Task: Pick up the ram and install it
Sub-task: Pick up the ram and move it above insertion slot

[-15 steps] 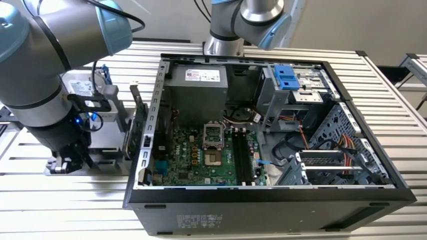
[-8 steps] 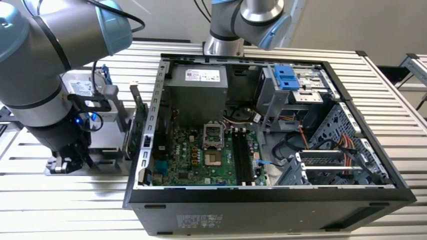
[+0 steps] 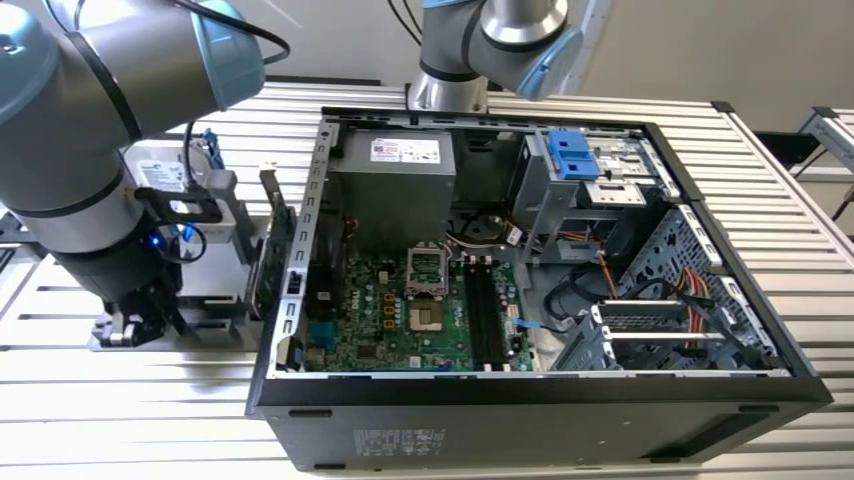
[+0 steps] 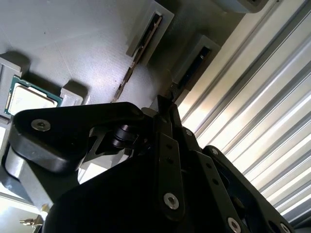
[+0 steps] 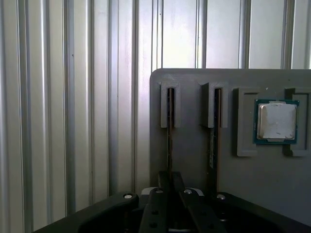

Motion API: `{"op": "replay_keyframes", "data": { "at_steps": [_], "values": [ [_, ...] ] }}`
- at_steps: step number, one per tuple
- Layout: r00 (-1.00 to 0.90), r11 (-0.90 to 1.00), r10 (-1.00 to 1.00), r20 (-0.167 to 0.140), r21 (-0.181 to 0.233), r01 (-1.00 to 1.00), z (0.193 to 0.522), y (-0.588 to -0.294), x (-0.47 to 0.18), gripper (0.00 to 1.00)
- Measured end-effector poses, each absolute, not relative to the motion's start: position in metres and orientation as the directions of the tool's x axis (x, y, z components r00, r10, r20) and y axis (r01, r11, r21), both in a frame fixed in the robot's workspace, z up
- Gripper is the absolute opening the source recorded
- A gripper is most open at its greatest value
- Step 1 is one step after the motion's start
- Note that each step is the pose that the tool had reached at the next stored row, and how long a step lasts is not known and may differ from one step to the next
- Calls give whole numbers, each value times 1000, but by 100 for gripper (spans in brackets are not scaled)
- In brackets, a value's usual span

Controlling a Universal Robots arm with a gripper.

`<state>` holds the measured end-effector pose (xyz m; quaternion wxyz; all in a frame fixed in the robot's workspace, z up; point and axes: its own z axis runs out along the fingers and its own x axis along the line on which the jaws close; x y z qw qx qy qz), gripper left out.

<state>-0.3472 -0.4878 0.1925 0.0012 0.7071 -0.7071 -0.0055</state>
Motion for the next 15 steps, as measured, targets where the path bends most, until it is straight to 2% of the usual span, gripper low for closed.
{"op": "replay_keyframes", "data": {
  "at_steps": [15],
  "values": [
    [0,0,-1000,-6,9,-1000,199,-488,-348,0]
  ]
}}
